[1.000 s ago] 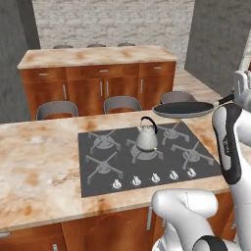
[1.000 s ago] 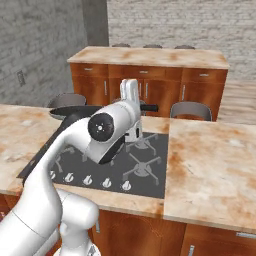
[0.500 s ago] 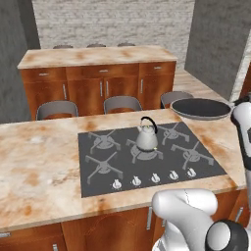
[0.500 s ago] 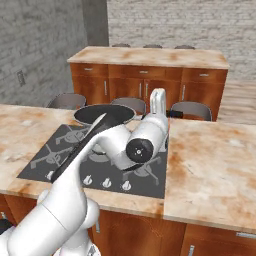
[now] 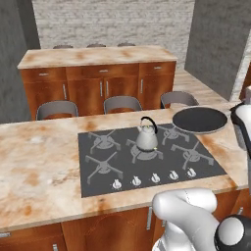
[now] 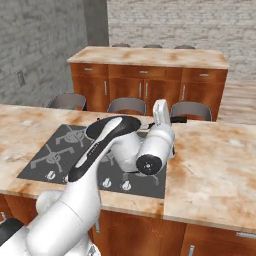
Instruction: Pick the pan from the cabinet and place it on the stove. Then turn on the stove burner for the pan.
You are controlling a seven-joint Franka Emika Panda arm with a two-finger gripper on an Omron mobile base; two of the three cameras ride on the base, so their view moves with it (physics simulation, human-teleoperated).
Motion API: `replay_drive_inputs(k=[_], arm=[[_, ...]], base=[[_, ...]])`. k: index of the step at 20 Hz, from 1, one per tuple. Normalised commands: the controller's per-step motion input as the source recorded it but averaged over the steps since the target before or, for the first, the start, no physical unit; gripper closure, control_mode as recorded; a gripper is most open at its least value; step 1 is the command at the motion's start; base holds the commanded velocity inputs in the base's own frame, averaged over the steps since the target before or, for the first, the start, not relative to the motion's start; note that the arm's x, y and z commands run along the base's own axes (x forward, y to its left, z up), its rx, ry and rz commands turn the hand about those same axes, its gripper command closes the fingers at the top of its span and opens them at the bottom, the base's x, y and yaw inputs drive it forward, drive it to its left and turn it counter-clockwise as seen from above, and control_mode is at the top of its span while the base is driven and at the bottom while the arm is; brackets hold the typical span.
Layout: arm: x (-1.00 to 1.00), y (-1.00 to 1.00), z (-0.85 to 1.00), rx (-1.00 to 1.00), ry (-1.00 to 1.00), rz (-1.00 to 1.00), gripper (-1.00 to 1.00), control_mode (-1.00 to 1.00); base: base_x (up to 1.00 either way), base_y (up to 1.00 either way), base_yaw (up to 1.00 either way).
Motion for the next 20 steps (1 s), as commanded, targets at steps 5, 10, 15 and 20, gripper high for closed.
replay_drive_inputs(k=[5, 10, 15, 20], arm=[[0.50, 0.00, -0.28, -0.09, 0.00, 0.00, 1.00, -1.00], [0.61, 0.00, -0.31, -0.09, 0.00, 0.00, 1.00, -1.00], [0.45, -0.08, -0.32, -0.05, 0.00, 0.00, 1.00, -1.00], [0.41, -0.12, -0.34, -0.03, 0.00, 0.00, 1.00, -1.00]], base=[[0.00, 0.00, 0.00], [0.00, 0.00, 0.00], [0.00, 0.00, 0.00], [0.00, 0.00, 0.00]])
